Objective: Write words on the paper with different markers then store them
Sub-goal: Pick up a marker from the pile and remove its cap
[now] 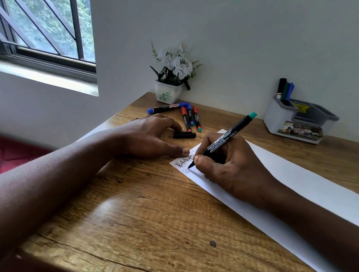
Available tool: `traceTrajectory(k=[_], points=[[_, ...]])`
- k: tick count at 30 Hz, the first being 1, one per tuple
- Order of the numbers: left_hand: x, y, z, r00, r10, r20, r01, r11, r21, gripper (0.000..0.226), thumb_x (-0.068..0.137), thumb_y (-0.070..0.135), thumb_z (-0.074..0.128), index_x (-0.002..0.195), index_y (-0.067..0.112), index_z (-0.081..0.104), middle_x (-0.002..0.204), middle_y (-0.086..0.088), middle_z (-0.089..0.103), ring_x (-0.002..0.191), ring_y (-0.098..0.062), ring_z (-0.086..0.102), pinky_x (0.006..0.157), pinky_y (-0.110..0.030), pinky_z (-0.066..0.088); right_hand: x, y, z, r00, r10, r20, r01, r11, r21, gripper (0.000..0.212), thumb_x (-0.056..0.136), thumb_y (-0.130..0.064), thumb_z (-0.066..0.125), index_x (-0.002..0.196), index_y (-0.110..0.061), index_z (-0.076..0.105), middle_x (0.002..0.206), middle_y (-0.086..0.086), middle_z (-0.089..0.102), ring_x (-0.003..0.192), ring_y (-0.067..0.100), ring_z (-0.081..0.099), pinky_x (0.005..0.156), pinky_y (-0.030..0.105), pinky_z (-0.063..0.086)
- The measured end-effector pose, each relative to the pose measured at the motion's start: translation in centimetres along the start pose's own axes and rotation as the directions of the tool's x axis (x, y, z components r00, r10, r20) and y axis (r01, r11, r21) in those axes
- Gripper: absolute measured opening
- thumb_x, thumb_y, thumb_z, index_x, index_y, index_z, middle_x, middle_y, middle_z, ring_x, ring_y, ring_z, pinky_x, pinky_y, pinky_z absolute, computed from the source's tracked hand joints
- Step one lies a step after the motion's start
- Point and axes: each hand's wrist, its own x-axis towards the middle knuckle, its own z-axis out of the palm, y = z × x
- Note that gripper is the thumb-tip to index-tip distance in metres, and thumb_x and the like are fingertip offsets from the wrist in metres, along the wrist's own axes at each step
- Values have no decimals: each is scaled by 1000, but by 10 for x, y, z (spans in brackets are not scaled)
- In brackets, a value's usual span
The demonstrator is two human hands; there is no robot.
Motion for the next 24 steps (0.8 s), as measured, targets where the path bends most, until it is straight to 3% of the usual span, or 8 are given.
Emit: traceTrajectory(k=[4, 9, 14, 19, 24], points=[[0, 1, 0, 1000, 0, -4, 0, 1000, 2, 96, 59, 88, 54, 145, 46, 43, 158, 6, 39, 137, -18, 44, 110, -47, 43, 0, -1, 0, 1000, 11, -29, -11, 1000, -18, 9, 79, -30, 68, 76, -23, 64, 61, -17, 62, 62, 0, 61, 62, 18, 47], [1, -2, 0, 1000, 6, -13, -5, 1000, 9, 97, 58, 90, 54, 145, 47, 43, 157, 8, 40, 137, -16, 44, 111, -48, 42, -1, -2, 1, 999, 10, -53, -12, 999, -37, 11, 77, -31, 66, 76, -21, 65, 64, -5, 64, 63, 8, 62, 60, 31, 52], [2, -3, 1, 1000, 1, -5, -1, 1000, 5, 98, 58, 91, 53, 145, 47, 42, 158, 7, 39, 138, -17, 43, 112, -48, 41, -1, -2, 1, 999, 14, -46, -16, 998, -61, 10, 85, -19, 73, 78, -18, 66, 64, -12, 64, 65, 3, 63, 61, 17, 47], [3, -3, 1, 1000, 1, -9, -1, 1000, 6, 98, 58, 91, 54, 145, 47, 42, 158, 7, 39, 138, -17, 43, 112, -48, 41, -2, -3, 0, 997, 9, -79, -15, 996, -84, 12, 86, -19, 73, 77, -21, 66, 66, -5, 65, 66, 7, 64, 61, 23, 51], [2, -2, 0, 1000, 8, -3, -8, 1000, 10, 99, 59, 90, 54, 146, 46, 42, 158, 7, 38, 139, -17, 42, 112, -48, 41, -3, -4, 1, 995, 20, -96, -28, 996, -85, 11, 84, -25, 72, 77, -19, 67, 67, -2, 67, 66, 6, 64, 60, 19, 49]])
